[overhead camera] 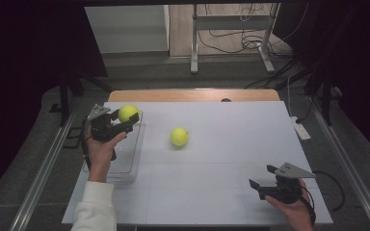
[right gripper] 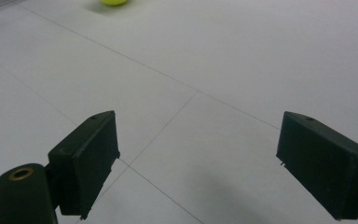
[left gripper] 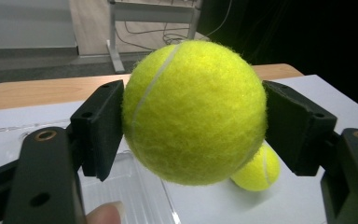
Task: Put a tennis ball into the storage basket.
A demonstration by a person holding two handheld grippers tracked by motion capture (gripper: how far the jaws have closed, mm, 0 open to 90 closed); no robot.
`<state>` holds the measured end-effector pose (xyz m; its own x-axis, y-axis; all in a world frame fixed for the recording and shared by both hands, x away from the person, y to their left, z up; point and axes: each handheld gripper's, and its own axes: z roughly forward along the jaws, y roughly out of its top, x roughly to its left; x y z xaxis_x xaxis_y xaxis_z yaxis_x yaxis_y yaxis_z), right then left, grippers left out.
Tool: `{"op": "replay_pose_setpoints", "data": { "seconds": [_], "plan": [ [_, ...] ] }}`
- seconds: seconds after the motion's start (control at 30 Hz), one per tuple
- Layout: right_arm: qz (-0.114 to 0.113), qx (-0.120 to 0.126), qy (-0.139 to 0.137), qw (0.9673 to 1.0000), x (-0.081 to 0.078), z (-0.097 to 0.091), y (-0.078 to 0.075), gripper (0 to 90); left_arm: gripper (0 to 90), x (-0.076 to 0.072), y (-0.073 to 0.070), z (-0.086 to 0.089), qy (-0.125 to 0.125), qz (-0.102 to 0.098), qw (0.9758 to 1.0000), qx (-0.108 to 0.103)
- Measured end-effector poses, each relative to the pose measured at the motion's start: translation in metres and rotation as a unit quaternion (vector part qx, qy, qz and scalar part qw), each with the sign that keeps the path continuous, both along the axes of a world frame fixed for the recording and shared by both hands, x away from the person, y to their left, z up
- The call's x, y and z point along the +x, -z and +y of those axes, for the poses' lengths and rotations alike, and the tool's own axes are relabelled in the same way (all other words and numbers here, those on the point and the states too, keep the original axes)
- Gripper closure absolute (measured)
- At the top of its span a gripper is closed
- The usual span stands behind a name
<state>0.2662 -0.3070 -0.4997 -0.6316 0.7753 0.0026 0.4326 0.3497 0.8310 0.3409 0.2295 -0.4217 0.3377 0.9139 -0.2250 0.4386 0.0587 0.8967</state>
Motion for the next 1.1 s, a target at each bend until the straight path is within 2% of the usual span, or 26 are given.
{"op": "replay_pose_setpoints", "data": {
  "seconds": [0.13,0.3,0.4,0.5,1.1],
  "plan": [
    [0.002,0.006,0.002,1.0000,0.000,-0.001,0.000,13.1,26.6,0.001,0.000,0.000,-0.001,0.003,1.0000,0.005],
    [0.001,0.005,0.001,1.0000,0.000,-0.001,0.000,13.1,26.6,0.005,0.002,-0.001,-0.001,0.014,0.9996,0.025],
    [0.002,0.006,0.003,1.0000,0.001,-0.003,0.000,13.1,26.6,0.009,0.003,0.002,-0.006,0.022,0.9994,0.025],
    [0.000,0.008,0.002,1.0000,0.001,-0.003,-0.001,13.1,26.6,0.013,0.003,0.004,-0.011,0.031,0.9989,0.033],
    [0.002,0.007,0.001,1.0000,0.001,-0.001,0.000,13.1,26.6,0.026,0.005,0.015,-0.020,0.061,0.9966,0.051]
  ]
}}
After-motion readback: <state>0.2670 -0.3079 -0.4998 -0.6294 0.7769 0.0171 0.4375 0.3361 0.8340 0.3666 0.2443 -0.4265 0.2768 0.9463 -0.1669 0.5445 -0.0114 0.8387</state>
